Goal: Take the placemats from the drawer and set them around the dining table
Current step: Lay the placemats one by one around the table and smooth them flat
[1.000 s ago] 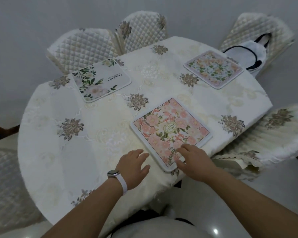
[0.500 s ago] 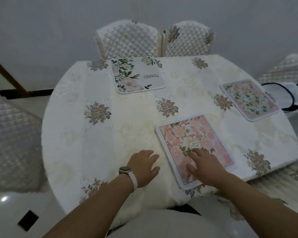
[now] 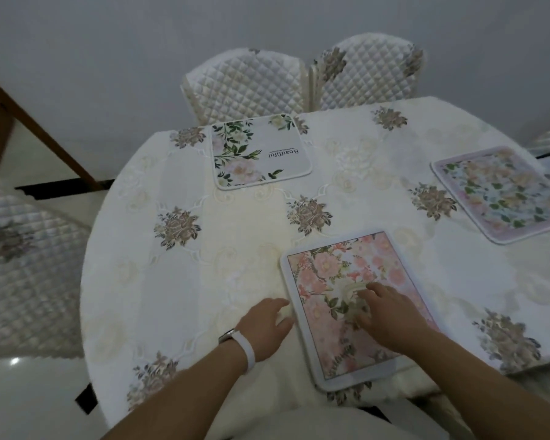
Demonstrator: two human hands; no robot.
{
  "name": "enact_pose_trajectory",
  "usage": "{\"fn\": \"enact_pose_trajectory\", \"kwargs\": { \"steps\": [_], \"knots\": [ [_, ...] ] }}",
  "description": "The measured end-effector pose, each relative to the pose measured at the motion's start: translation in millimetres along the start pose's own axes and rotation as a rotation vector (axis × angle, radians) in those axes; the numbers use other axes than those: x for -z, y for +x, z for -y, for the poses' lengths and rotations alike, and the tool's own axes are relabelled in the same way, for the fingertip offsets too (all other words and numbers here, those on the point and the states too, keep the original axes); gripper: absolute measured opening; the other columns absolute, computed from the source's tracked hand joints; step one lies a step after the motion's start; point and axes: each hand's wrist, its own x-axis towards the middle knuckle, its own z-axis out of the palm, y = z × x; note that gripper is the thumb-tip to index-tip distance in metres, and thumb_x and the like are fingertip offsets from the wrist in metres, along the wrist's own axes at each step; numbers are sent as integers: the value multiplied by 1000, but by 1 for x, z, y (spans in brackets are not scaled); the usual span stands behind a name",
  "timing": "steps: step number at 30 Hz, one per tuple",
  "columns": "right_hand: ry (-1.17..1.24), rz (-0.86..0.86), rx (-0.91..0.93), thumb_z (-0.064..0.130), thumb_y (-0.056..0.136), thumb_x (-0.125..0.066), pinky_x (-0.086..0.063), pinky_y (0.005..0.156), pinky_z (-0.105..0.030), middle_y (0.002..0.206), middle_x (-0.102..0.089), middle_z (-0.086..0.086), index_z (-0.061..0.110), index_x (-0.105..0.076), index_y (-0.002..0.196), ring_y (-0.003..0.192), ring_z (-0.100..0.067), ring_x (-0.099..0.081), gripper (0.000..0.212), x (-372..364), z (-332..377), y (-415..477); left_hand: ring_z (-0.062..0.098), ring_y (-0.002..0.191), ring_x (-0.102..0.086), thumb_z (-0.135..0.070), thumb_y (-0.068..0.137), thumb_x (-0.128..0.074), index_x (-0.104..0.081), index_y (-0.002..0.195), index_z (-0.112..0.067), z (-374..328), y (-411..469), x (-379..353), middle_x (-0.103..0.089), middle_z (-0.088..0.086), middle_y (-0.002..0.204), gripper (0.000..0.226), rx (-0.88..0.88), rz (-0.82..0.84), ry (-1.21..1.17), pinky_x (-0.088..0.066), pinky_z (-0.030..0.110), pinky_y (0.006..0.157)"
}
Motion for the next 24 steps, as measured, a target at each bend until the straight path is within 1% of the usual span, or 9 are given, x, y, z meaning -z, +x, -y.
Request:
{"fn": "enact_pose_trajectory", "kwargs": {
  "steps": [2,5,7,12,15,17,21,23,24],
  "knots": [
    [31,-14,-28,49,96,-43,-39,105,-39,149,-42,-2,24,-48,139,131,-22,-44,50,0,-26,2,19,121,-51,-42,98,-47,-43,141,-22,-17,10,-6,-48,2,139,48,112,-18,-149,-43,30,97],
    [114,-82,-82,43,93,-48,-47,88,-36,133,-54,-5,20,-59,123,113,-24,-54,40,-3,-65,7,17,100,-58,-37,97,-51,-46,135,-19,-38,22,-16,-56,1,120,42,304,-105,-373,-46,30,82],
    [179,-92,-119,41,92,-50,-48,83,-35,125,-55,-6,18,-59,118,107,-25,-54,36,-4,-87,13,17,98,-60,-34,96,-54,-46,134,-15,-46,29,-26,-59,1,115,44,413,-153,-505,-48,32,82],
    [369,-94,-152,32,90,-61,-43,95,-43,131,-47,-13,11,-56,126,116,-34,-47,42,-4,-109,29,28,102,-61,-36,92,-60,-48,130,-12,-57,34,-43,-61,9,116,46,590,-255,-615,-49,35,80],
    [486,-83,-214,35,88,-58,-40,96,-44,134,-44,-16,13,-51,130,119,-36,-43,48,-5,-110,38,32,105,-61,-35,92,-58,-50,129,-12,-65,30,-49,-62,12,116,44,645,-265,-588,-50,38,84],
    [522,-87,-226,39,86,-54,-39,95,-44,135,-44,-17,13,-47,134,119,-37,-43,56,-6,-111,43,29,103,-61,-33,92,-58,-50,129,-13,-70,24,-53,-62,10,114,43,654,-284,-562,-50,39,86],
    [652,-91,-299,27,88,-62,-40,99,-46,137,-41,-22,8,-39,142,124,-40,-42,62,1,-115,47,23,96,-62,-28,91,-58,-54,124,-13,-78,18,-56,-63,4,108,36,651,-337,-556,-52,41,89],
    [715,-101,-314,28,88,-63,-43,95,-45,133,-47,-21,8,-39,143,118,-38,-50,64,4,-116,46,24,93,-64,-27,91,-59,-56,118,-13,-83,16,-57,-65,4,103,30,649,-333,-586,-54,43,87],
    [759,-107,-310,28,87,-63,-48,88,-42,125,-54,-19,8,-39,142,107,-35,-57,63,5,-116,45,25,91,-65,-26,91,-59,-57,115,-14,-85,15,-57,-66,4,102,27,646,-324,-595,-54,45,86]
  ]
}}
